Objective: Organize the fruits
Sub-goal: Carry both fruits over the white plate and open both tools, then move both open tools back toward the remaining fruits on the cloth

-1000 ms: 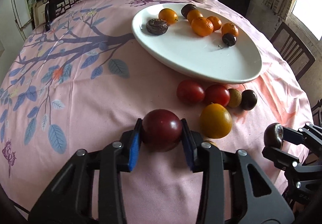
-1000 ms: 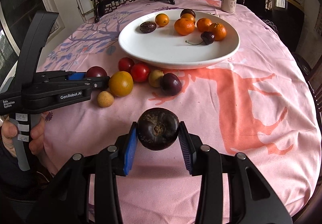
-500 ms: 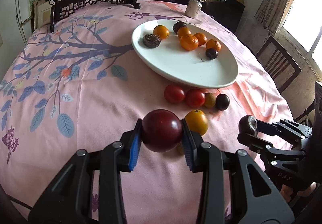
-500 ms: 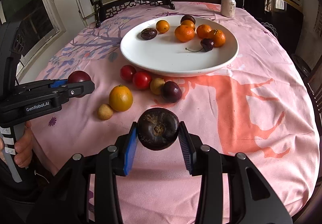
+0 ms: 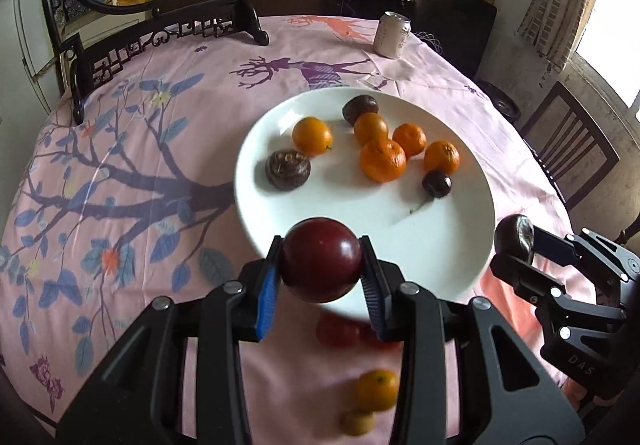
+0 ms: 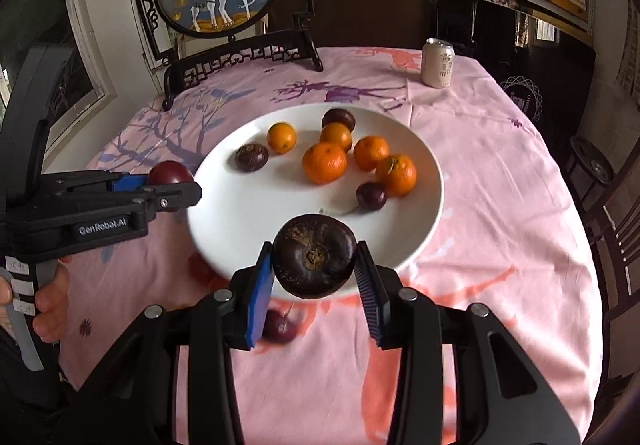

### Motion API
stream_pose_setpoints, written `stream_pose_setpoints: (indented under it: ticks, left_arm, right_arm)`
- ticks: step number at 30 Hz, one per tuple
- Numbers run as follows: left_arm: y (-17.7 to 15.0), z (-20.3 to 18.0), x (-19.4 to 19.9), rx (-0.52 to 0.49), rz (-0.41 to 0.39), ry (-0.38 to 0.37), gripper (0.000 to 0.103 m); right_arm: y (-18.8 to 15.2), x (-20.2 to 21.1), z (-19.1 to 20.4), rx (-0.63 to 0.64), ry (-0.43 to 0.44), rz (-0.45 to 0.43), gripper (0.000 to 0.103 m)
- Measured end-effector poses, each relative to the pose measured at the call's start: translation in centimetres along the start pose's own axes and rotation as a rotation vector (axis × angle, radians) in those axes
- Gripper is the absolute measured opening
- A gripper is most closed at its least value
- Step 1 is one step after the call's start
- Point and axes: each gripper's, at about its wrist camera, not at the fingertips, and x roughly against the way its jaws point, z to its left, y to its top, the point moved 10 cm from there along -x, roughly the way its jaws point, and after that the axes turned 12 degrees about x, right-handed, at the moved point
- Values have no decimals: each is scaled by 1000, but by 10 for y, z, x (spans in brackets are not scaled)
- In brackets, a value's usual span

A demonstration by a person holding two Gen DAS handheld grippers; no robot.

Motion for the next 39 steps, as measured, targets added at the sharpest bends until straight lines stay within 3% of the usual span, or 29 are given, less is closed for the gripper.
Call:
stream_pose_setpoints:
  ticks: [3,7,17,19,20,24,27,29,31,36,39]
  left_arm:
    - [26,-6,-31,25,26,26,38]
    - [44,-2,-61,74,64,66,38]
    - [53,-6,-76,92,71,59,39]
    - [57,-7,-71,107,54,42,52]
    - [59,-6,-65,111,36,36,65]
    - [58,-3,-24,82,-45,31,71]
    - [39,3,15,72,-103,4,78]
    - [19,10,39,55,-141,12,86]
    - [-4,15,60,56,-181,3,93]
    - [-63,27,78,18,-203,1,94]
    - [-93,34,70,13,-169,11,94]
  right_arm:
    - [24,-32,-19,29,-44,22,40]
    - [28,-68,-36,23,-46,91,40]
    - [37,-89,-38,62,-72,74,41]
    - [41,-87,-40,70,-100,52,63]
    - [42,-84,-41,70,-115,46,63]
    - [39,-60,-42,56,-125,40,63]
    - [26,-27,-34,36,-102,33,63]
    - [9,-4,-25,12,-69,19,73]
    - [-10,19,-15,-19,-50,-6,90]
    - [-47,47,17,-16,-44,-13,91]
    - [-58,50,31,0,-41,0,92]
